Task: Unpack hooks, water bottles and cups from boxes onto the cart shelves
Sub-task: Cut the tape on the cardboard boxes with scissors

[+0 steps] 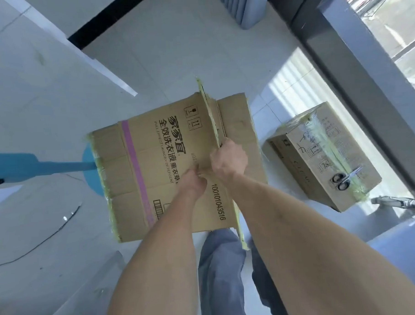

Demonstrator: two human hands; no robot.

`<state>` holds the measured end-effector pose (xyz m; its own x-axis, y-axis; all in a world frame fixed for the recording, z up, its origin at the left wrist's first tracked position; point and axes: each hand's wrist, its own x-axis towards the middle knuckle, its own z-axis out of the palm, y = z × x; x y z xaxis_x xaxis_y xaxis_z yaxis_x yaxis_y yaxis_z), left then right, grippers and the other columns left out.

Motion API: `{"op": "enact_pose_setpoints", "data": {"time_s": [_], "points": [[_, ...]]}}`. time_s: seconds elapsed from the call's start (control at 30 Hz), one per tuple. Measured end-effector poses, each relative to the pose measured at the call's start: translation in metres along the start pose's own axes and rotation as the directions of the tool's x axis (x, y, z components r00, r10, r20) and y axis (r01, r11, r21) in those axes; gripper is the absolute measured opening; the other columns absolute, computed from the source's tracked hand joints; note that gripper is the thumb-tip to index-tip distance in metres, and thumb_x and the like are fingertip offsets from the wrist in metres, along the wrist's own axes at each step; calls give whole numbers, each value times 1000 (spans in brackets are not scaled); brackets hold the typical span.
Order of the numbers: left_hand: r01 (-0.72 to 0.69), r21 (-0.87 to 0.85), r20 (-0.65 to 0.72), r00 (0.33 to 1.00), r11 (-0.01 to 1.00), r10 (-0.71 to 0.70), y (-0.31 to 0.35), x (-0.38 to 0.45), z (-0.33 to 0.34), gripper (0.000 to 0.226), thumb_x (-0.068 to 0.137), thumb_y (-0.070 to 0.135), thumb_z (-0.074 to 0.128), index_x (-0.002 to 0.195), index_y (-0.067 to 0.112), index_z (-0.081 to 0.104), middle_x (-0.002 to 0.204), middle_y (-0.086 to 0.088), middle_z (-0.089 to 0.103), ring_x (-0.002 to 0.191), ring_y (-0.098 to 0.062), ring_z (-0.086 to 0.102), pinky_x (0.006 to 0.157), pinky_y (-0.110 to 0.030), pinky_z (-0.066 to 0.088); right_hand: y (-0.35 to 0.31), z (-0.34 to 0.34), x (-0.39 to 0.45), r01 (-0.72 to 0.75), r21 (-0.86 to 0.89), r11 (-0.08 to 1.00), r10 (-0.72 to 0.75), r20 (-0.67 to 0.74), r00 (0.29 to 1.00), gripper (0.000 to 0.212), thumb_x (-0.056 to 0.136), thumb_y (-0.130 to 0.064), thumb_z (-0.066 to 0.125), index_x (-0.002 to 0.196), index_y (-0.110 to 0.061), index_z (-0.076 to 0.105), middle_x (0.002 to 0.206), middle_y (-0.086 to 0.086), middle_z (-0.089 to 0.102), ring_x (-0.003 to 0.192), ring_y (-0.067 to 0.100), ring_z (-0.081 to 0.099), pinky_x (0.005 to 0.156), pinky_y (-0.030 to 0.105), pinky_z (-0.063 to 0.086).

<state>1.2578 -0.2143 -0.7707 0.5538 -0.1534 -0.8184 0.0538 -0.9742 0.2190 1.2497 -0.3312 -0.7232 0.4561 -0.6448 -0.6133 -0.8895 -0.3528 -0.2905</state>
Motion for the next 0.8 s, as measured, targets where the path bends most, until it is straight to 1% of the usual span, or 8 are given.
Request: {"op": "enact_pose_setpoints", "data": {"time_s": [0.13, 0.27, 0.37, 0.47, 0.57, 0.63, 0.7, 0.8], "points": [[-5, 12, -46, 999, 1000, 5, 5, 15, -3, 48, 93, 15, 43, 140, 20, 48, 136, -10, 58, 122, -30, 55, 92, -31, 44, 4, -1, 17, -104, -95, 990, 78, -244, 967, 33, 88, -15, 51, 120, -15, 48, 114, 9, 56, 107, 29, 51, 91, 41, 37], [68, -32, -85, 994, 997, -70, 5, 21, 3, 42, 94, 16, 42, 135, 17, 52, 126, -14, 62, 113, -33, 59, 83, -32, 45, 33, -2, 29, -41, -300, 953, -38, -252, 967, 75, 87, -12, 55, 152, -12, 18, 155, 21, 25, 141, 34, 28, 114, 46, 27], [111, -65, -97, 988, 992, -117, 1, 24, 12, 42, 94, 13, 41, 135, 14, 49, 126, -15, 59, 112, -32, 58, 85, -35, 46, 48, 3, 31, 151, -458, 876, -220, -102, 970, 75, 86, -17, 56, 153, -11, 21, 161, 21, 11, 149, 35, 12, 119, 47, 17], [174, -100, -127, 974, 980, -186, -2, 29, 20, 51, 94, 13, 44, 145, 13, 41, 135, -17, 52, 122, -33, 52, 95, -36, 44, 50, 14, 32, 371, -462, 805, -337, 158, 928, 52, 85, -15, 49, 137, -10, 45, 153, 18, 32, 143, 33, 24, 115, 47, 25], [213, -104, -129, 966, 971, -226, -1, 37, 33, 55, 93, 12, 48, 147, 12, 37, 142, -17, 48, 126, -34, 51, 98, -39, 43, 60, 30, 35, 351, -443, 825, -200, 352, 914, 44, 88, -12, 43, 131, -10, 50, 141, 16, 43, 132, 32, 38, 110, 44, 33], [215, -112, -118, 966, 970, -228, 2, 46, 43, 54, 94, 16, 47, 147, 18, 37, 141, -16, 49, 123, -34, 53, 94, -42, 46, 74, 44, 40, 352, -430, 831, -145, 444, 884, 44, 89, -12, 42, 133, -10, 47, 141, 17, 39, 132, 33, 37, 110, 44, 35], [208, -67, -87, 973, 976, -214, 2, 57, 57, 58, 94, 20, 48, 149, 23, 31, 148, -15, 41, 124, -36, 51, 91, -43, 47, 92, 58, 49, 393, -425, 816, -123, 536, 835, 52, 89, -11, 45, 140, -15, 39, 152, 20, 24, 140, 35, 26, 111, 45, 36], [260, 2, -55, 964, 965, -260, 1, 79, 76, 80, 90, 18, 53, 156, 30, 11, 160, -22, 11, 128, -41, 48, 91, -41, 47, 117, 79, 68, 437, -441, 784, -110, 594, 797, 65, 86, -11, 48, 146, -24, 25, 161, 19, -4, 148, 36, 8, 110, 45, 38]]}}
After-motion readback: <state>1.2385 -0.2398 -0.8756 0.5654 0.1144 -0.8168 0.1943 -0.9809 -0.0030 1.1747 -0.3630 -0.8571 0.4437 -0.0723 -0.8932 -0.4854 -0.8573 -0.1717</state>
